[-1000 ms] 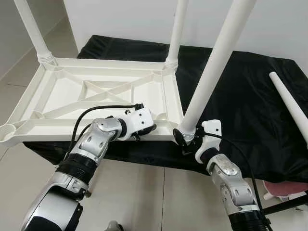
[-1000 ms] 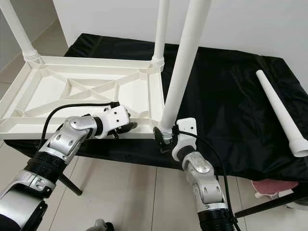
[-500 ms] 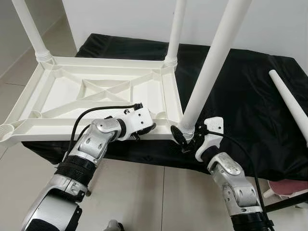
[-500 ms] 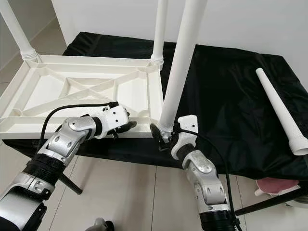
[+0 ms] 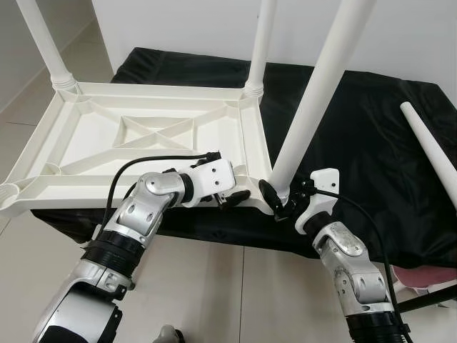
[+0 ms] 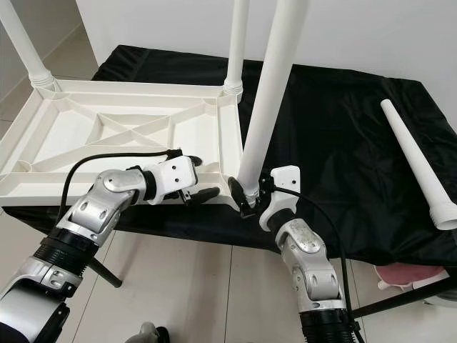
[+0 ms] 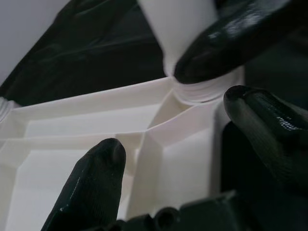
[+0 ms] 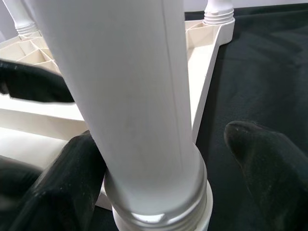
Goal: Building children table
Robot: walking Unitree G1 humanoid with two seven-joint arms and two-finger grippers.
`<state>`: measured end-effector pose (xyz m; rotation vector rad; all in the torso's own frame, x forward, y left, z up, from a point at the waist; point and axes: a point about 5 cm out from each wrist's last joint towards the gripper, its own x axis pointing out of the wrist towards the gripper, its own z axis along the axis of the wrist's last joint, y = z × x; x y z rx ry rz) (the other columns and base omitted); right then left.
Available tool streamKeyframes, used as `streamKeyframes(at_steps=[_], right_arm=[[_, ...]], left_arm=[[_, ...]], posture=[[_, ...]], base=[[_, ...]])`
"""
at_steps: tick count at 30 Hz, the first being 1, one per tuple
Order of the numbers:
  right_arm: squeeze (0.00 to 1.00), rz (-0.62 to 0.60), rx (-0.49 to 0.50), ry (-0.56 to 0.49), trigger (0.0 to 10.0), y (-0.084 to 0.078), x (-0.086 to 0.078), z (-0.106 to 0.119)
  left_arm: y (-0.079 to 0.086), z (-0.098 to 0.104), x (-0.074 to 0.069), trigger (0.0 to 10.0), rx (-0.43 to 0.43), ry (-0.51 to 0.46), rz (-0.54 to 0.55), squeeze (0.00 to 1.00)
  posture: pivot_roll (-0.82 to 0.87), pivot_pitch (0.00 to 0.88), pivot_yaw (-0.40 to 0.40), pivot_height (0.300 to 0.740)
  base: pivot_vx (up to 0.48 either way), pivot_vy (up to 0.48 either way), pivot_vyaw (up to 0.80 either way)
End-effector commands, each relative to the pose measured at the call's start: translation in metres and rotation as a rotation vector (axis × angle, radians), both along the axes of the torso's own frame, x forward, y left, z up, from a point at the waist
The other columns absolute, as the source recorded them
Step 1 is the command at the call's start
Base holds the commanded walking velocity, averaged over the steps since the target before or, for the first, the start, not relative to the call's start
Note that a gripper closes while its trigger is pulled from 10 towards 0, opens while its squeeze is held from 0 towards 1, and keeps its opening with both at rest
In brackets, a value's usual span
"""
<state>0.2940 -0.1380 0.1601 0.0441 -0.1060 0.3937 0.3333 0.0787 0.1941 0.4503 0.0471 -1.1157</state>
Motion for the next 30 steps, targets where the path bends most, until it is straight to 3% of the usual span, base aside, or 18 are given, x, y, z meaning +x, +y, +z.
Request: streamKeyframes(at_steps=[1,8,10,16,17,18,20,21,22,30], right_arm=[[0.00,-0.002,0.004,-0.026,10.0,-0.001,-0.001,0.005],[0.00,0.012,0.008,-0.049,10.0,0.001,-0.001,0.012],[0.00,0.016,0.006,-0.059,10.0,0.001,-0.002,0.015],[0.00,0.016,0.007,-0.063,10.0,0.001,-0.001,0.017],[0.00,0.016,0.007,-0.065,10.0,0.001,-0.002,0.018],[0.00,0.016,0.007,-0.065,10.0,0.001,-0.002,0.018],[0.00,0.010,0.006,-0.068,10.0,0.000,-0.002,0.018],[0.00,0.010,0.006,-0.068,10.0,0.000,-0.002,0.018],[0.00,0.007,0.006,-0.068,10.0,0.000,-0.002,0.018],[0.00,-0.007,0.006,-0.071,10.0,-0.003,-0.004,0.019]], left_arm=[[-0.003,-0.005,-0.004,10.0,0.028,0.037,-0.057,0.00],[0.002,-0.013,-0.002,10.0,0.096,0.071,-0.104,0.00],[0.004,-0.015,0.007,10.0,0.141,0.064,-0.089,0.00],[0.003,-0.019,0.014,10.0,0.177,0.078,-0.085,0.00],[0.001,-0.021,0.016,8.9,0.194,0.082,-0.087,0.00],[0.001,-0.021,0.016,8.9,0.194,0.082,-0.087,0.00],[-0.003,-0.025,0.019,6.9,0.222,0.087,-0.095,0.00],[-0.003,-0.025,0.019,6.9,0.222,0.087,-0.095,0.00],[-0.005,-0.026,0.019,5.4,0.233,0.090,-0.103,0.00],[-0.012,-0.035,0.021,4.4,0.283,0.104,-0.139,0.00]], posture=[[0.01,0.121,-0.024,0.740],[0.01,0.122,-0.022,0.740],[0.00,0.122,-0.021,0.740],[0.00,0.124,-0.017,0.740],[-0.01,0.125,-0.014,0.740],[-0.01,0.125,-0.014,0.740],[-0.01,0.126,-0.011,0.740],[-0.01,0.126,-0.011,0.740],[-0.02,0.126,-0.008,0.740],[-0.03,0.129,0.002,0.740]], base=[[0.000,0.000,0.00],[0.000,0.000,0.00],[0.000,0.000,0.00],[0.000,0.000,0.00],[0.000,0.000,0.00],[0.000,0.000,0.00],[0.000,0.000,0.00],[0.000,0.000,0.00],[0.000,0.000,0.00],[0.000,0.000,0.00]])
